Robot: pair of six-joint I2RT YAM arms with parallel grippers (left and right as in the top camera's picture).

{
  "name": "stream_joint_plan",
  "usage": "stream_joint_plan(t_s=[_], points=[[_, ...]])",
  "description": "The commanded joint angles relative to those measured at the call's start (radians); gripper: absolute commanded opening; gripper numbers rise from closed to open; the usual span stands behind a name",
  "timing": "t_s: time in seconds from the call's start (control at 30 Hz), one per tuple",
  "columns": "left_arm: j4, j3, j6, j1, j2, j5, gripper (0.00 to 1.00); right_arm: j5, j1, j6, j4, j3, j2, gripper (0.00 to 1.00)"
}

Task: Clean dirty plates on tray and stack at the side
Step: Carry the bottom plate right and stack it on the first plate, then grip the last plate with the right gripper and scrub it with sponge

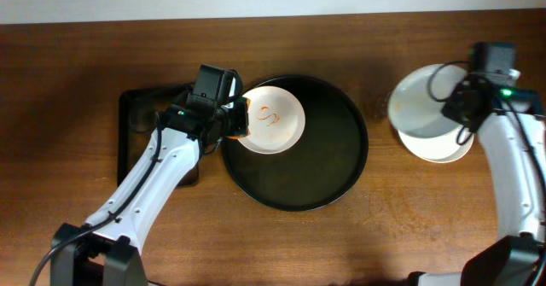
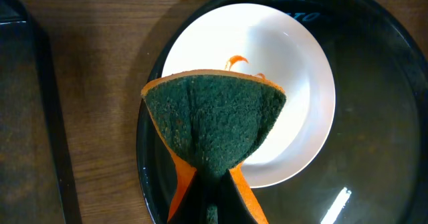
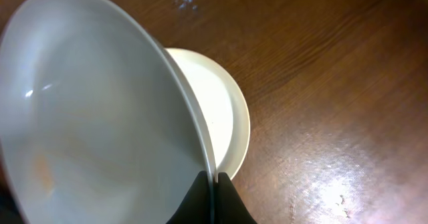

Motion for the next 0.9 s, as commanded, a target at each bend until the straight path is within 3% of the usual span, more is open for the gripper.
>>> stream_joint_plan(t_s=[0.0, 0.07, 0.13, 0.27, 0.43, 0.67, 0.83, 0.87], points=[[0.002, 0.007, 0.005, 0.007, -0.035, 0.0, 0.0, -0.132, -0.108, 0.011, 0.026, 0.016, 0.057, 0.09], [0.002, 0.007, 0.005, 0.007, -0.035, 0.0, 0.0, -0.227, -0.135, 0.004, 0.034, 0.016, 0.096, 0.4], [0.002, 0.007, 0.005, 0.007, -0.035, 0.0, 0.0, -0.344, -0.126, -0.052, 0.033, 0.016, 0.099, 0.53], [-0.006, 0.007, 0.005, 0.007, -0.035, -0.017, 0.0, -0.623, -0.025, -0.127, -0.045, 0.016, 0.098, 0.54], [-0.05, 0.007, 0.005, 0.034, -0.035, -0.063, 0.01, -0.618, 0.288, -0.159, -0.022, 0.016, 0.137, 0.56], [-0.095, 0.007, 0.005, 0.116, -0.036, -0.063, 0.01, -0.62, 0.576, -0.007, 0.146, 0.016, 0.383, 0.54], [-0.104, 0.007, 0.005, 0.116, -0.036, -0.063, 0.0, -0.614, 0.634, 0.161, 0.269, 0.016, 0.496, 0.42], [-0.107, 0.007, 0.005, 0.116, -0.036, -0.063, 0.01, -0.609, 0.638, 0.188, 0.277, 0.016, 0.512, 0.35]])
